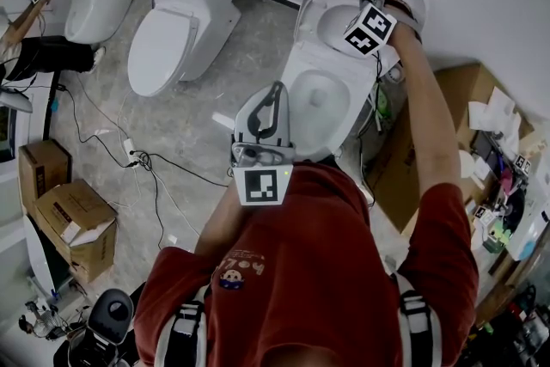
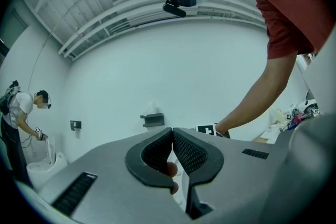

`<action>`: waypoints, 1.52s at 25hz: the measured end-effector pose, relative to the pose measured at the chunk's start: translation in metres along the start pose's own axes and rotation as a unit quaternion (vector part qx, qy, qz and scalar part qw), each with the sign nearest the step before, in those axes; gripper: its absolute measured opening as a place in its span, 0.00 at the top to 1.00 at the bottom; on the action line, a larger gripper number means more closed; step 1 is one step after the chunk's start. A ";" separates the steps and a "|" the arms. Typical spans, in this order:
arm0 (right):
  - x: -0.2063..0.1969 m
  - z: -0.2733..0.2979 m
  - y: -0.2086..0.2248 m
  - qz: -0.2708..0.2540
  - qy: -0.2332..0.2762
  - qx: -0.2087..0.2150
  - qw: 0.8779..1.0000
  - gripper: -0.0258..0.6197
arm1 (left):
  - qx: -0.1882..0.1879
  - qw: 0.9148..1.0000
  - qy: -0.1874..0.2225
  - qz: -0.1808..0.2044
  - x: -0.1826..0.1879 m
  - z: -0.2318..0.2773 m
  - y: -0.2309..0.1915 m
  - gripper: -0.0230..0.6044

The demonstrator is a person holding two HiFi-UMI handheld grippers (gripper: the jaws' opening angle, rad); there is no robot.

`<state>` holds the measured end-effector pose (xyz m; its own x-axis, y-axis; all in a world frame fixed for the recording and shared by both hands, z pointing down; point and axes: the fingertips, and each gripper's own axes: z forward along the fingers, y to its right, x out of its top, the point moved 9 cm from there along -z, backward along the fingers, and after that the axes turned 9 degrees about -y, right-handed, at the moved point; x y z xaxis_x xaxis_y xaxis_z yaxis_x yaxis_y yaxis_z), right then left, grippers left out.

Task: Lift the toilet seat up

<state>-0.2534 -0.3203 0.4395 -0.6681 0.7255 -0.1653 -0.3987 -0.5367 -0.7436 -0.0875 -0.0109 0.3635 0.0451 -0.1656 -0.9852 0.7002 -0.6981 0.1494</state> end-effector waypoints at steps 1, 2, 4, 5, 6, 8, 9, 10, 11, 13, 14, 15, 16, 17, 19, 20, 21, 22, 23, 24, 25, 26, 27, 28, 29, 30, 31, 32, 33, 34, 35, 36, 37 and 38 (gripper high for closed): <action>0.000 0.000 0.000 0.000 0.001 -0.002 1.000 0.85 | 0.000 1.000 0.000 0.000 0.000 0.000 0.000 0.93; 0.000 0.001 0.000 -0.001 0.001 -0.004 1.000 0.85 | -0.001 1.000 -0.001 0.001 0.000 0.000 0.001 0.93; 0.001 0.001 0.001 -0.001 0.000 -0.007 1.000 0.85 | -0.001 1.000 -0.005 0.001 0.000 0.000 0.001 0.93; 0.001 0.001 0.001 0.000 0.001 -0.007 1.000 0.85 | -0.001 1.000 -0.006 0.001 0.000 0.000 0.001 0.93; 0.001 0.000 0.001 0.000 0.002 -0.007 1.000 0.85 | -0.001 1.000 -0.005 0.001 0.000 -0.001 0.002 0.93; 0.001 -0.002 0.001 0.000 0.004 -0.008 1.000 0.85 | 0.000 1.000 0.000 0.000 0.002 -0.003 0.004 0.93; 0.000 -0.002 0.001 -0.001 0.003 -0.008 1.000 0.85 | 0.000 1.000 0.002 0.001 0.003 -0.004 0.005 0.93; 0.000 -0.002 0.000 -0.002 0.002 -0.009 1.000 0.85 | 0.000 1.000 0.002 0.004 0.003 -0.005 0.006 0.93; 0.000 -0.003 0.000 -0.002 0.002 -0.011 1.000 0.85 | 0.000 1.000 0.001 0.006 0.003 -0.007 0.007 0.93; -0.001 -0.004 -0.001 -0.002 0.004 -0.014 1.000 0.85 | 0.001 1.000 -0.002 0.007 0.003 -0.010 0.008 0.93; -0.001 -0.005 -0.001 -0.002 0.004 -0.015 1.000 0.85 | 0.001 1.000 -0.003 0.008 0.003 -0.012 0.008 0.93; 0.000 -0.005 -0.001 -0.001 0.005 -0.014 1.000 0.85 | 0.002 1.000 -0.003 0.009 0.003 -0.013 0.008 0.93; 0.000 -0.004 -0.001 0.000 0.005 -0.013 1.000 0.85 | 0.004 1.000 -0.002 0.008 0.004 -0.014 0.007 0.93; 0.000 -0.004 -0.001 0.002 0.004 -0.011 1.000 0.85 | 0.007 1.000 -0.001 0.006 0.004 -0.015 0.006 0.93; 0.001 -0.004 0.000 0.008 0.002 -0.009 1.000 0.85 | 0.012 1.000 0.004 0.001 0.005 -0.019 0.005 0.93; 0.001 -0.004 0.000 0.011 0.001 -0.010 1.000 0.85 | 0.014 1.000 0.006 0.000 0.006 -0.021 0.004 0.93; 0.001 -0.004 0.000 0.014 0.000 -0.012 1.000 0.85 | 0.015 1.000 0.005 0.003 0.006 -0.023 0.003 0.93; 0.002 -0.005 0.000 0.017 0.000 -0.013 1.000 0.85 | 0.015 1.000 0.002 0.007 0.006 -0.026 0.002 0.93; 0.002 -0.006 0.000 0.020 -0.001 -0.014 1.000 0.85 | 0.016 1.000 -0.001 0.011 0.007 -0.028 0.001 0.93; 0.002 -0.007 0.000 0.023 -0.002 -0.015 1.000 0.85 | 0.017 1.000 -0.002 0.013 0.007 -0.031 0.000 0.93; 0.002 -0.008 -0.001 0.024 -0.003 -0.019 1.000 0.85 | 0.020 1.000 0.001 0.012 0.008 -0.033 -0.002 0.93; 0.001 -0.009 -0.002 0.024 -0.004 -0.023 0.999 0.85 | 0.022 1.000 0.005 0.009 0.009 -0.034 -0.003 0.93; 0.001 -0.009 -0.003 0.021 -0.005 -0.027 0.999 0.84 | 0.024 1.000 0.008 0.006 0.009 -0.036 -0.003 0.93; 0.000 -0.009 -0.004 0.019 -0.007 -0.032 0.999 0.84 | 0.025 1.000 0.009 0.004 0.009 -0.037 -0.004 0.93; 0.000 -0.010 -0.004 0.018 -0.008 -0.035 0.999 0.83 | 0.025 1.000 0.010 0.002 0.010 -0.037 -0.004 0.93; -0.001 -0.012 -0.004 0.020 -0.008 -0.038 0.999 0.83 | 0.025 1.000 0.012 0.001 0.010 -0.038 -0.004 0.93; -0.001 -0.014 -0.003 0.022 -0.008 -0.040 0.999 0.83 | 0.024 1.000 0.014 0.000 0.011 -0.039 -0.004 0.93; -0.002 -0.016 -0.003 0.026 -0.008 -0.042 0.999 0.83 | 0.023 1.000 0.018 -0.002 0.011 -0.040 -0.003 0.93; -0.002 -0.019 -0.003 0.029 -0.006 -0.044 0.999 0.83 | 0.022 1.000 0.021 -0.005 0.012 -0.040 -0.003 0.93; -0.003 -0.021 -0.003 0.032 -0.005 -0.045 0.998 0.83 | 0.021 1.000 0.022 -0.007 0.012 -0.041 -0.002 0.93; -0.004 -0.022 -0.005 0.033 -0.004 -0.044 0.998 0.83 | 0.019 1.000 0.023 -0.008 0.012 -0.042 -0.002 0.93; -0.005 -0.023 -0.006 0.035 -0.005 -0.042 0.998 0.82 | 0.017 1.000 0.024 -0.008 0.012 -0.042 -0.002 0.93; -0.007 -0.023 -0.009 0.036 -0.006 -0.040 0.999 0.82 | 0.015 1.000 0.023 -0.008 0.013 -0.042 -0.001 0.93; -0.008 -0.023 -0.010 0.038 -0.007 -0.038 0.999 0.82 | 0.013 1.000 0.022 -0.009 0.013 -0.042 -0.001 0.93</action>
<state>-0.2289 -0.3107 0.4334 -0.7030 0.6780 -0.2145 -0.2984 -0.5551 -0.7764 -0.0576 0.0171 0.3472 0.0642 -0.1225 -0.9904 0.6826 -0.7186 0.1331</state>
